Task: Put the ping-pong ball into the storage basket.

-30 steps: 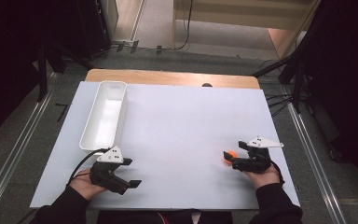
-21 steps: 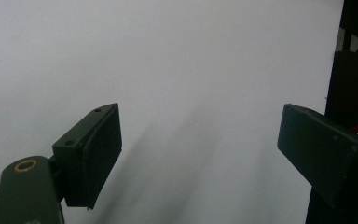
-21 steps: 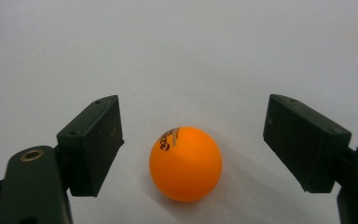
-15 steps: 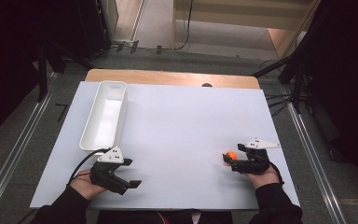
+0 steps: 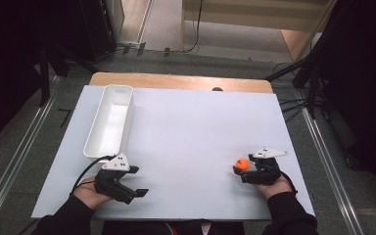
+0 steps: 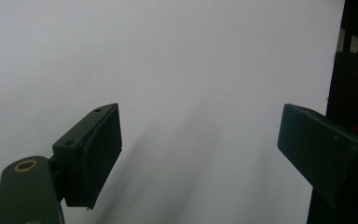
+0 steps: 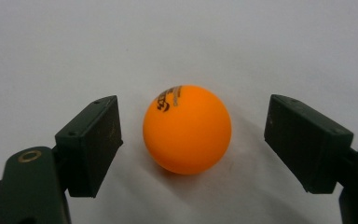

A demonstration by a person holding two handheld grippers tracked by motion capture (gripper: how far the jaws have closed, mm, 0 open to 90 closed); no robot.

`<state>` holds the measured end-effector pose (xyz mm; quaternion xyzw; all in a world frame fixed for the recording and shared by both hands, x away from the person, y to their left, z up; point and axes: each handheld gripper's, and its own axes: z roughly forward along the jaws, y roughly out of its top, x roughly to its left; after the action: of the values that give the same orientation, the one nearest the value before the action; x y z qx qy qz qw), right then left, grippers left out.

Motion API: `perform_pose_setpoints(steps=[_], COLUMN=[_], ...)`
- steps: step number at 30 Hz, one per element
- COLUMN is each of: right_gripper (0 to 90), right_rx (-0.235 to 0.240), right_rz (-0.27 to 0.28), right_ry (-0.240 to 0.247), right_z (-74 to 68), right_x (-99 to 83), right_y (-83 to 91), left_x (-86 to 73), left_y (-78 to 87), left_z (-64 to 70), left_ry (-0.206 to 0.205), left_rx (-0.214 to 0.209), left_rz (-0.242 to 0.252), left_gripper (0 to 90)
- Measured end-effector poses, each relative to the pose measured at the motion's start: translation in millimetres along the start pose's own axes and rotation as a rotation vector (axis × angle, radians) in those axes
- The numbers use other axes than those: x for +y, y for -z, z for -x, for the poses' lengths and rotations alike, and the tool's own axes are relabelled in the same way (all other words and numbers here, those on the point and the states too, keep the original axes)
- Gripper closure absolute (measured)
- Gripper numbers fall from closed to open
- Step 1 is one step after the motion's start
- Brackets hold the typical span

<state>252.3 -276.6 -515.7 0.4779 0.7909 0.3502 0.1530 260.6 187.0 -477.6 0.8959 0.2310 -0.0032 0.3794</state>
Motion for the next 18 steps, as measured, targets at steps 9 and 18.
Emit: perform_pose_setpoints(steps=[9, 18], right_gripper=[17.9, 28.9], right_rx=[-0.018, -0.021], right_rz=[-0.024, -0.046], right_ry=[0.017, 0.018], right_z=[-0.3, -1.2], right_x=[-1.2, -1.1], right_y=[-4.2, -3.1], left_x=[-0.5, -0.4], left_y=[-0.2, 0.0], left_z=[-0.1, 0.2], left_ry=[0.004, 0.003], left_rx=[0.001, 0.001], left_rz=[0.005, 0.004], left_gripper=[13.9, 14.0])
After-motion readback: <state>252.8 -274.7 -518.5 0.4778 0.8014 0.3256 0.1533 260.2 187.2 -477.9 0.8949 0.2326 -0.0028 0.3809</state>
